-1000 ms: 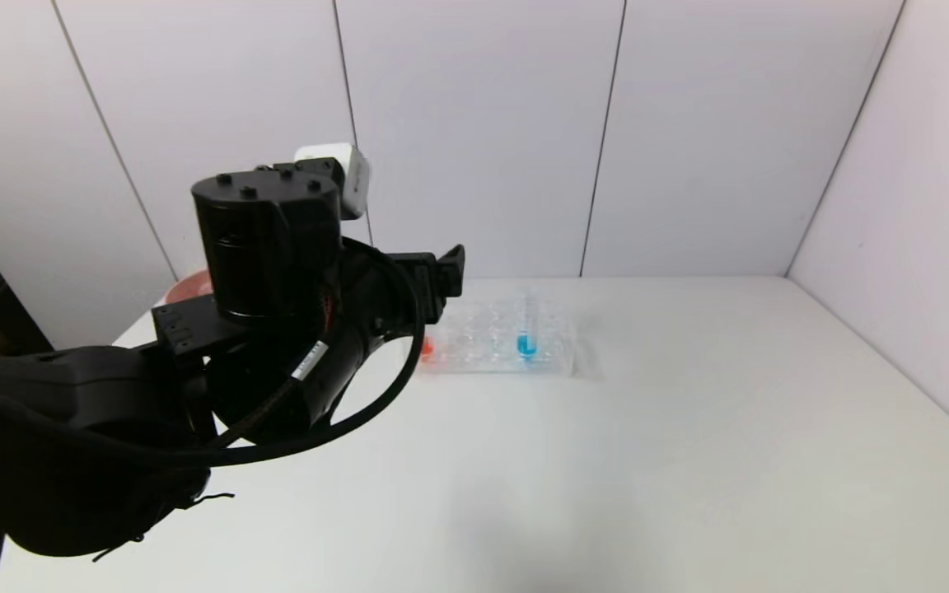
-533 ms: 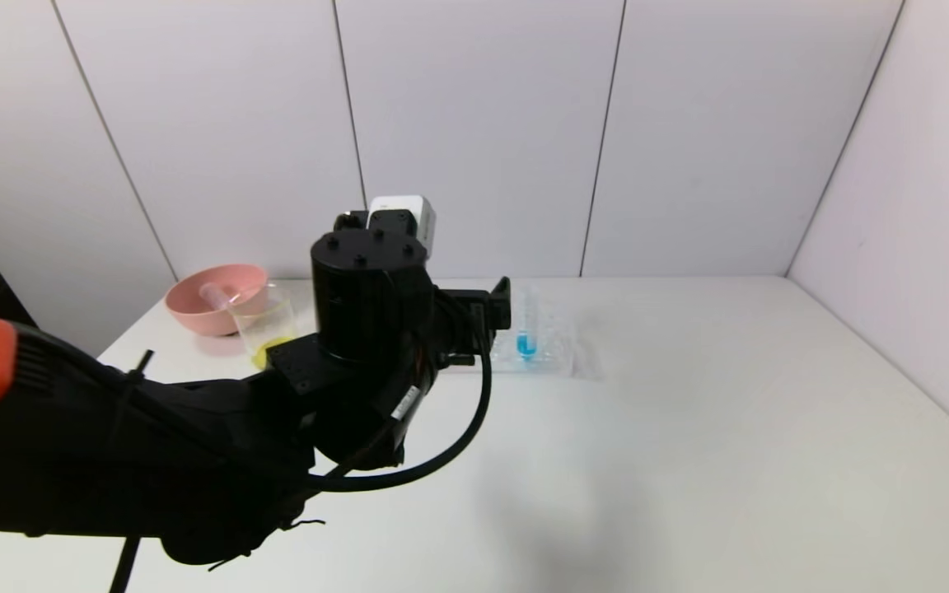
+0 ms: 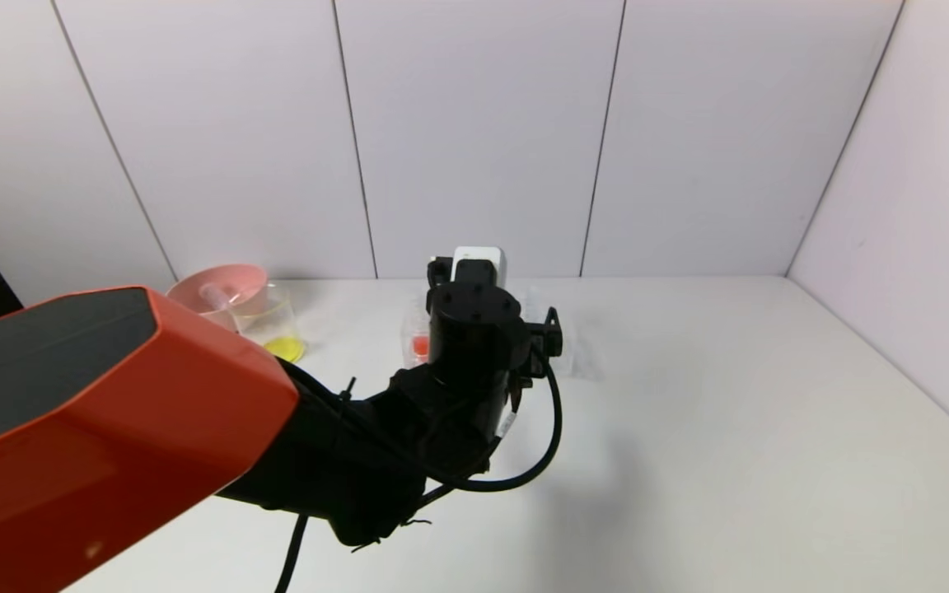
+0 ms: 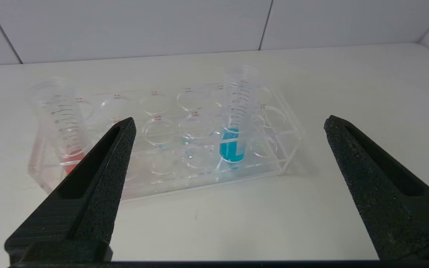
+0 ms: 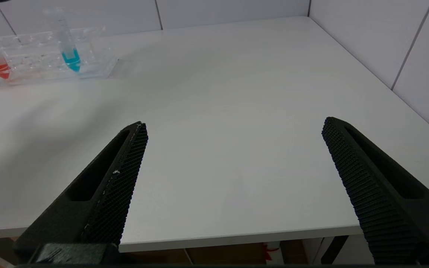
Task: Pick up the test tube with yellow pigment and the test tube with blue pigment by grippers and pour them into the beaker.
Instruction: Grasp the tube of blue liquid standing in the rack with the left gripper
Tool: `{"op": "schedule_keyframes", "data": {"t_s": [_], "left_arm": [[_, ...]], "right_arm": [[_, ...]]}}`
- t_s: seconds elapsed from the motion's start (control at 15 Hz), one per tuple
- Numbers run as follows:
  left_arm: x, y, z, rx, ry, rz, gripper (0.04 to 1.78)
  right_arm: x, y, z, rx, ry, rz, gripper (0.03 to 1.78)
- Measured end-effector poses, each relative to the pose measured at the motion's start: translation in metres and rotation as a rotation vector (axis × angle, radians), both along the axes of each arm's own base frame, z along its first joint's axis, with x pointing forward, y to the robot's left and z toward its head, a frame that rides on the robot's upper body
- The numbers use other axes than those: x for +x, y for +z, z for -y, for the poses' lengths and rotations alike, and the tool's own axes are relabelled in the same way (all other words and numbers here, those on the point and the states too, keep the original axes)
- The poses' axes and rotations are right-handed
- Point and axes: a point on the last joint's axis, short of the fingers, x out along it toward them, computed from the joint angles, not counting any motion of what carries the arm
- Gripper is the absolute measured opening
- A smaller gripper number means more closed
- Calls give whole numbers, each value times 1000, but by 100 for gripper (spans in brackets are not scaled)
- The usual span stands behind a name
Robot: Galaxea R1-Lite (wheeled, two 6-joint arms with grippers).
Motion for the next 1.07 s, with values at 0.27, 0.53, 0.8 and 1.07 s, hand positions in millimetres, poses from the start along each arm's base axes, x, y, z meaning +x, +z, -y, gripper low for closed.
{"op": "schedule_keyframes", "data": {"t_s": [0.27,0.53,0.8,1.07], "left_arm": [[16,-18,19,13,18,-5,176],[28,-29,29,18,23,-6,176],[42,-33,36,16,34,-2,176],[60,-36,36,24,60,6,176]], "right_arm": [[0,0,0,0,0,0,171],[0,0,0,0,0,1,171],[0,0,0,0,0,1,171],[0,0,0,0,0,0,171]]}}
